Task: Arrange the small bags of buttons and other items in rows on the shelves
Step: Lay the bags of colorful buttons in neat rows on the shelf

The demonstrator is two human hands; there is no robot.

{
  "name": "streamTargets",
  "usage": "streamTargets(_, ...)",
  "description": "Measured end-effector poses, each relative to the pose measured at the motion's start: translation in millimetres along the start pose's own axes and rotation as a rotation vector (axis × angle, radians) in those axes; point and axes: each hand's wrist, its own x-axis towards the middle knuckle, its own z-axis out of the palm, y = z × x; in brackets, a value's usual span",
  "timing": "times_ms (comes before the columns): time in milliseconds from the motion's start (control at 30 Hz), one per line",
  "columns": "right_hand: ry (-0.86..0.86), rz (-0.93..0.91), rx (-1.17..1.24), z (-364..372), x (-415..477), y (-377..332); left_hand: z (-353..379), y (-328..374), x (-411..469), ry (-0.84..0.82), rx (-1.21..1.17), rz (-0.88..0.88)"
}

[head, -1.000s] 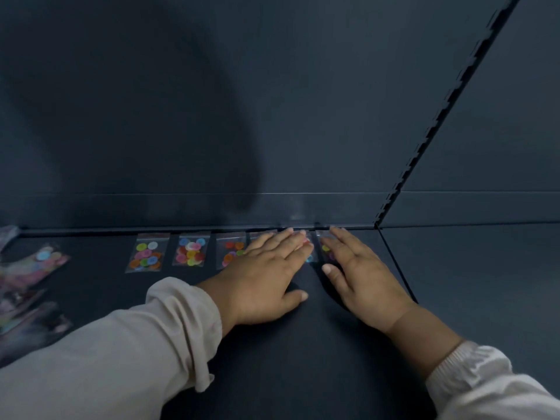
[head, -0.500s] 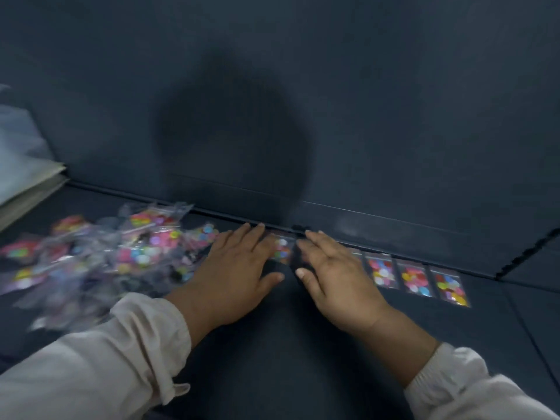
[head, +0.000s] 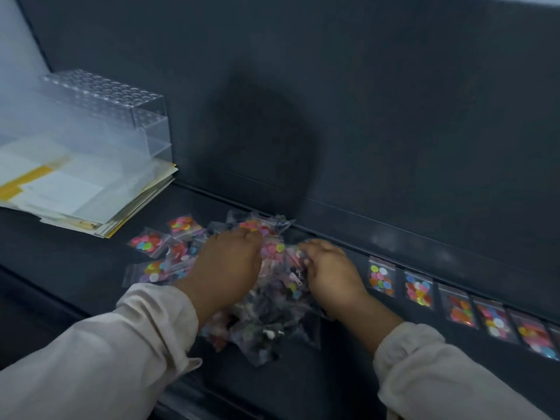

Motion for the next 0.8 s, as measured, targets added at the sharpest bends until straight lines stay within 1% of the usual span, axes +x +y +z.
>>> streamTargets(67,-0.044,0.053,0.015,0.7,13.4,-2.8,1.4,-6.1,11.3,0.026,-0.037,0.032)
streamTargets(167,-0.106,0.098,-0.012,-1.9,29.9,-6.6,5.0,-8.2,27.3,0.022,-0.056,0.07)
streamTargets(267,-0.151,0.103,-0.087,-2.8,37.8,-7.3,12.8,-8.5,41.2,-0.048,-0.054,0.037)
streamTargets(333,-0.142,0.125,-0.095,-1.8,37.5,-7.1,16.9,-8.3,46.2,-0.112,-0.029,0.011)
streamTargets(367,-0.124,0.143,-0.086,-1.4,35.6,-6.9,18.7,-8.2,47.6,-0.133,-0.021,0.005)
streamTargets(433,-0.083,0.177,-0.062,-1.2,30.3,-4.9,20.0,-7.8,49.4,-0.124,-0.032,0.009)
streamTargets(600,0.114,0.201,0.073,-2.4,16.9,-1.2,17.5,-3.7,52.4,-0.023,-0.166,0.001)
streamTargets(667,0.179,0.232,0.128,-2.7,11.1,0.6,14.1,0.3,52.6,0.048,-0.234,0.001)
streamTargets(733,0.229,0.294,0.253,-3.0,6.7,3.7,7.5,6.3,51.1,0.102,-0.336,-0.023)
streamTargets(800,0.25,0.37,0.452,-5.2,2.2,6.3,1.5,15.1,50.8,0.09,-0.46,-0.063)
